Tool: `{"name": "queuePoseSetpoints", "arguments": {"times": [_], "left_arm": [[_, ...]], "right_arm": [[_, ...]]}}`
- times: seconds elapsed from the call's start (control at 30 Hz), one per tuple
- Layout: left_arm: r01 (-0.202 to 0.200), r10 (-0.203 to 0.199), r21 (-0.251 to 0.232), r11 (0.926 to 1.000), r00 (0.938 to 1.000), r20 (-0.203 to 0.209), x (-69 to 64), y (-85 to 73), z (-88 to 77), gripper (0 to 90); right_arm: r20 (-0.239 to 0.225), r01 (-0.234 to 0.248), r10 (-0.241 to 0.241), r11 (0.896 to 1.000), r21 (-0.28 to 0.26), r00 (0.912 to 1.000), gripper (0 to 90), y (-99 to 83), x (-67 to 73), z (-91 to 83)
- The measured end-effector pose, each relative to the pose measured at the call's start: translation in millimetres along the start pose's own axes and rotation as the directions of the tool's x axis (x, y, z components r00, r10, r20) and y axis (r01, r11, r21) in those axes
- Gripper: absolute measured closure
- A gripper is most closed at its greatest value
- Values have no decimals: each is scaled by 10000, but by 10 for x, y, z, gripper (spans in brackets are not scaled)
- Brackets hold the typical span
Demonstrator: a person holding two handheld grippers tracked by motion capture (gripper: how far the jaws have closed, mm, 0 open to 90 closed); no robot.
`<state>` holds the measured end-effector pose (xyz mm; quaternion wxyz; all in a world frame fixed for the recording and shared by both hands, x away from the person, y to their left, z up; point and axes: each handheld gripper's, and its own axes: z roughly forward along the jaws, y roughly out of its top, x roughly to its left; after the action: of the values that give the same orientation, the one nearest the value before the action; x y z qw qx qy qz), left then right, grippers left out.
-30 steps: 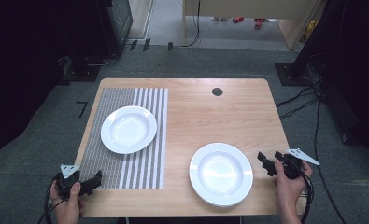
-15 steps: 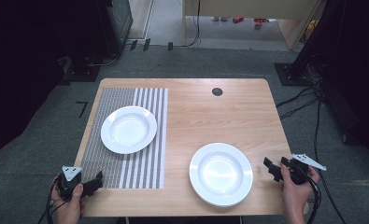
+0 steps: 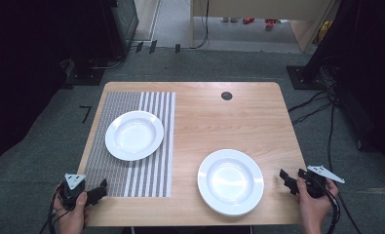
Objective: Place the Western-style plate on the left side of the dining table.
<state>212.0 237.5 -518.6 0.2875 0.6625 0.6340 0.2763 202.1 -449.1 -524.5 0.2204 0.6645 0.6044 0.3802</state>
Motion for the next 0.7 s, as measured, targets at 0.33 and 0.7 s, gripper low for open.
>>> {"name": "queuePoseSetpoints", "arguments": {"times": [0.33,0.7], "left_arm": [[-4,4,4,10000,10000,-1,0,0,0,95],[1,-1,4,10000,10000,-5,-1,0,1,94]], "right_arm": [[377,818,-830,9961,337,9958,159,-12,80,16],[853,1617,-1670,9847,657,9823,145,-19,171,56]]}}
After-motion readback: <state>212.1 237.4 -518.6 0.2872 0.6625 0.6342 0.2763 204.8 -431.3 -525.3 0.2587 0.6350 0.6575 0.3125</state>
